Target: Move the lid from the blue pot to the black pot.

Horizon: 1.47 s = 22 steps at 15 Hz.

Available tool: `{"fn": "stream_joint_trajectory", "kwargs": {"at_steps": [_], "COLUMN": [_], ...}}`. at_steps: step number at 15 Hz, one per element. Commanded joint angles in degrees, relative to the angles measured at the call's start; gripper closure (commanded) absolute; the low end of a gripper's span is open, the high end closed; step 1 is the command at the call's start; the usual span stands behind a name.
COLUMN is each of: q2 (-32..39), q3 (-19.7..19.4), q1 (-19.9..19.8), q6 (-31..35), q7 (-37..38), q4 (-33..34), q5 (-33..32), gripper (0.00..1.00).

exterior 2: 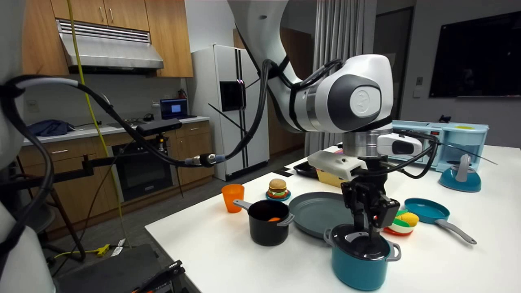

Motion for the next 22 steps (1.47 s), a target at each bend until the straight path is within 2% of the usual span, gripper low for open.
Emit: {"fn": "stream_joint_trajectory", "kwargs": {"at_steps": [1,2,3,5,9,14,22], "q2": [1.69,1.66,1.61,1.08,-1.91,-9.92,-20.22], "q3": [-1.33,-1.51,-1.66,-2.12,-1.66,-0.61,5.48], "q1": [0.55,0.60,0.66,0.95,1.53,4.25,5.97], "q6": [0.80,0.77,0.65,0.79,-0.56,-2.82,-8.99], "q7": [0.54,0.64,0.74,1.31,1.03,1.80,-2.41], "q4": [1.74,1.90,2.04,1.78,-0.47,-3.73,-11.14], "q5": [0.52,0.40,0.34,-0.25,0.24,-1.44,1.77], "gripper": [0.87,0.95,1.00,0.96,0.96,0.96,0.96]}}
